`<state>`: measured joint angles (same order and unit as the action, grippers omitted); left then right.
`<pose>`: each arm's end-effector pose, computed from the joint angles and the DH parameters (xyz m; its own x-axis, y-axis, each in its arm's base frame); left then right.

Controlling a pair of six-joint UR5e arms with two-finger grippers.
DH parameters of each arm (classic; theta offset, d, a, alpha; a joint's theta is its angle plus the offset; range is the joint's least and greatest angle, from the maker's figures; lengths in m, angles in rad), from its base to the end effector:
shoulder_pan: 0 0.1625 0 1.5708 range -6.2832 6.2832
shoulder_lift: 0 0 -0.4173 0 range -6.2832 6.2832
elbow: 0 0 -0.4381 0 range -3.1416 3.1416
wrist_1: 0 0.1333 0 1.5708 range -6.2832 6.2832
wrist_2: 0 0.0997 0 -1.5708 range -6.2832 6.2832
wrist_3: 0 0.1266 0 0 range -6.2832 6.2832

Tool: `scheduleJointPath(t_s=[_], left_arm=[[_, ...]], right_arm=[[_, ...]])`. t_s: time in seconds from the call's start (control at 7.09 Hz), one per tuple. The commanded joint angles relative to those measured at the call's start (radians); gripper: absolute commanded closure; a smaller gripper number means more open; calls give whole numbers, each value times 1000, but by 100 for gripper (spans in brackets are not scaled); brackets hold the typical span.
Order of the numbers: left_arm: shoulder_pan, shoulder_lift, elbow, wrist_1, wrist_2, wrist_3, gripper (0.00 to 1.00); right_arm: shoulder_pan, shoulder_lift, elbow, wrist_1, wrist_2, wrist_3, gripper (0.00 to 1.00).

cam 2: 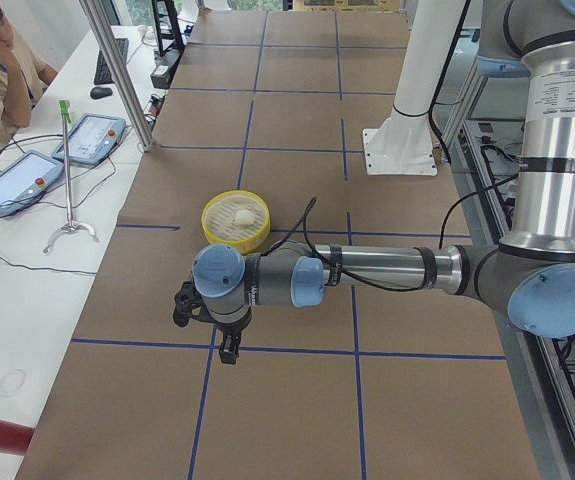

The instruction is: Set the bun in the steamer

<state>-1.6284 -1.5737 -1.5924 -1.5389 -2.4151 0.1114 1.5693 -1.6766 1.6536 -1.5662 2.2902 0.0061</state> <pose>-0.0696 -0.5351 0.6539 0.6651 0.0675 -0.7437 -0.0165 0.9970 0.0758 0.0491 -0.4919 0.6846 0.7522 0.0171 0.6587 -0.0031 0.9997 -0.0224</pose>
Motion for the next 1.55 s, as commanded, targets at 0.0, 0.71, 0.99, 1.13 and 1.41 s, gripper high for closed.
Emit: scheduleJointPath(t_s=[0.0,0.71,0.99,1.13,1.41], left_arm=[[-1,65,-12,-15,-51,-6,0],[-4,77,-131,105,65,-35,0],[-4,67,-117,132,65,-23,0],[-4,70,-113,82,65,-19,0],[-4,69,-109,79,61,-21,0]], right_arm=[[0,0,0,0,0,0,0],[0,0,0,0,0,0,0],[0,0,0,0,0,0,0],[0,0,0,0,0,0,0],[0,0,0,0,0,0,0]])
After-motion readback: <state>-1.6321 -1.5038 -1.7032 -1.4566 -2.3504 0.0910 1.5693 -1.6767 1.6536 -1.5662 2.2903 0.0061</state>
